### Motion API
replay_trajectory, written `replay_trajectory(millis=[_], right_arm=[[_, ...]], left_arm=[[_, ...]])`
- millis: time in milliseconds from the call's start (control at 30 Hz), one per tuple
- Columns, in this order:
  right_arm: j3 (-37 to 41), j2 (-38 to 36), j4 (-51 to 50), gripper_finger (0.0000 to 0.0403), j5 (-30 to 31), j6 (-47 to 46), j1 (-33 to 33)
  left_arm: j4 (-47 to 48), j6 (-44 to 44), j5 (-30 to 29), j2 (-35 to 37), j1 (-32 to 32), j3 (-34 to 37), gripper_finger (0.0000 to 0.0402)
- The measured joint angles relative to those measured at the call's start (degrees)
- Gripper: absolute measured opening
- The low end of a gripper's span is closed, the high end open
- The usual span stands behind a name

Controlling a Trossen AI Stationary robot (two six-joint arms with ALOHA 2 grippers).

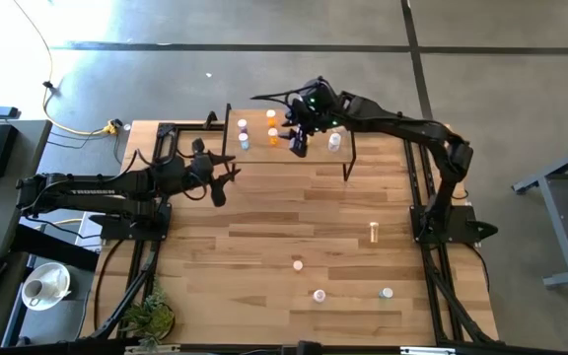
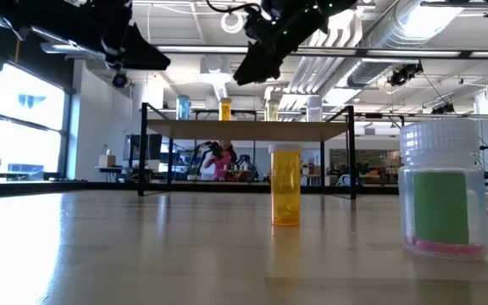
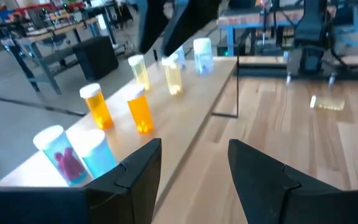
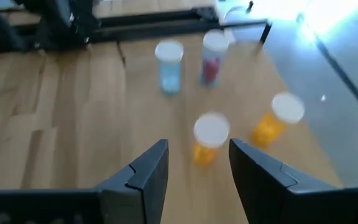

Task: Pick and place medicine bottles onto shelf by color
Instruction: Adjust the white pill bottle on the shelf

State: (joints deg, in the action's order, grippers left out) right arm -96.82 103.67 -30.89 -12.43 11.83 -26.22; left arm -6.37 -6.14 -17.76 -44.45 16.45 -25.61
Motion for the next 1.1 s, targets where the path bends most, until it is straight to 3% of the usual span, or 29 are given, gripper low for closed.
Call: replay_trajectory(millis=[400,567,1100], right_arm=[[-0.1,-6.6,-18.1,0.0161,0.8,-2.8,3.5],[0.0,-6.9,-28.1,0.0161,6.6,-3.0,4.9],[8.5,-6.8,-30.5,0.0161,17.1,-6.0,3.7]], left_arm=[[5.0,-0.1,0.0,0.0,0.0,0.0,0.0175],[5.1,-0.1,0.0,0.0,0.0,0.0,0.0175],[5.1,0.1,0.0,0.0,0.0,0.0,0.0175]])
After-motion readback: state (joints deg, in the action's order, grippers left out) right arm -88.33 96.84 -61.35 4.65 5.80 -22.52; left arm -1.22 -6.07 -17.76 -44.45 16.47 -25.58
